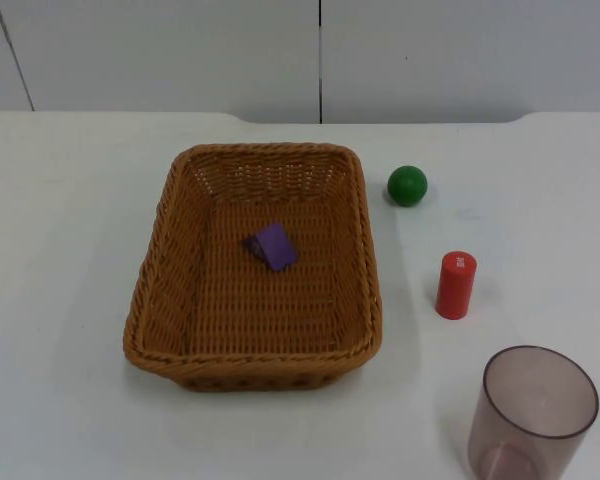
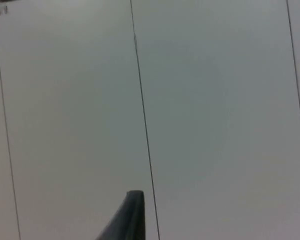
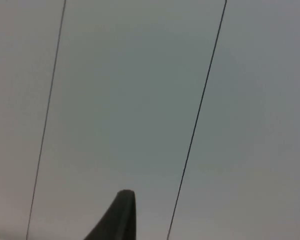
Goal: Pick up the basket with the left hand and place the triangular block into the basket with the right hand.
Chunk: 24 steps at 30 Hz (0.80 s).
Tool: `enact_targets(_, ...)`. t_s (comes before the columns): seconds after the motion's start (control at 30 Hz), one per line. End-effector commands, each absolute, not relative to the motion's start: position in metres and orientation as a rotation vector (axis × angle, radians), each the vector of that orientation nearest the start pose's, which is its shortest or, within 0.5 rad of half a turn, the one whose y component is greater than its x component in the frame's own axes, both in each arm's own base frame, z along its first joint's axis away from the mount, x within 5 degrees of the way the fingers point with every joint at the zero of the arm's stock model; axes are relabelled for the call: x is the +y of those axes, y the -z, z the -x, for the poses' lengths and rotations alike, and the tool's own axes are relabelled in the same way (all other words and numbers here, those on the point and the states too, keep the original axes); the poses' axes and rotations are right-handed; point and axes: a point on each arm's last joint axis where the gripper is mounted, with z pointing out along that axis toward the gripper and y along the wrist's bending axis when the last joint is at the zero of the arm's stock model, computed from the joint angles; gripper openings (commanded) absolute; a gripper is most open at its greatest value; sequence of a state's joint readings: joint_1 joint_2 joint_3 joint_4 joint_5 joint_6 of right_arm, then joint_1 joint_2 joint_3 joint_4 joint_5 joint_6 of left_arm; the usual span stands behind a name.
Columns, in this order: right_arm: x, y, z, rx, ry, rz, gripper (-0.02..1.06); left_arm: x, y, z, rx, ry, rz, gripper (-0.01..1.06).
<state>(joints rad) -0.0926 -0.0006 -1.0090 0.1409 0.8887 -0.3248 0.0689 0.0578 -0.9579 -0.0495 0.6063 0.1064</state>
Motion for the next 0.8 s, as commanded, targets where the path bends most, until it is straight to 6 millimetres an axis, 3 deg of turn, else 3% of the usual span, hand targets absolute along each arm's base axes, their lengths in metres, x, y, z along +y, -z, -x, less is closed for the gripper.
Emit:
enact_targets(0.0,0.019,-0.407,0.094,1.399,0.147,0.235,1.05,-0.008,-0.422,0.074,1.256,-0.066,-0.034,1.05)
enact_targets(0.37,0.008,-0.397,0.086,1.442,0.025,0.344,1.05,-0.008,-0.401,0.069,1.334,-0.052,-0.028,1.05)
enact_targets(0.53,0.008,-0.385,0.074,1.506,-0.013,0.351,1.05,-0.008,-0.392,0.060,1.391,-0.033,-0.028,1.05)
enact_targets(0.77,0.010,-0.354,0.053,1.704,-0.066,0.347,1.05,-0.011,-0.369,0.045,1.544,0.028,-0.036,1.05)
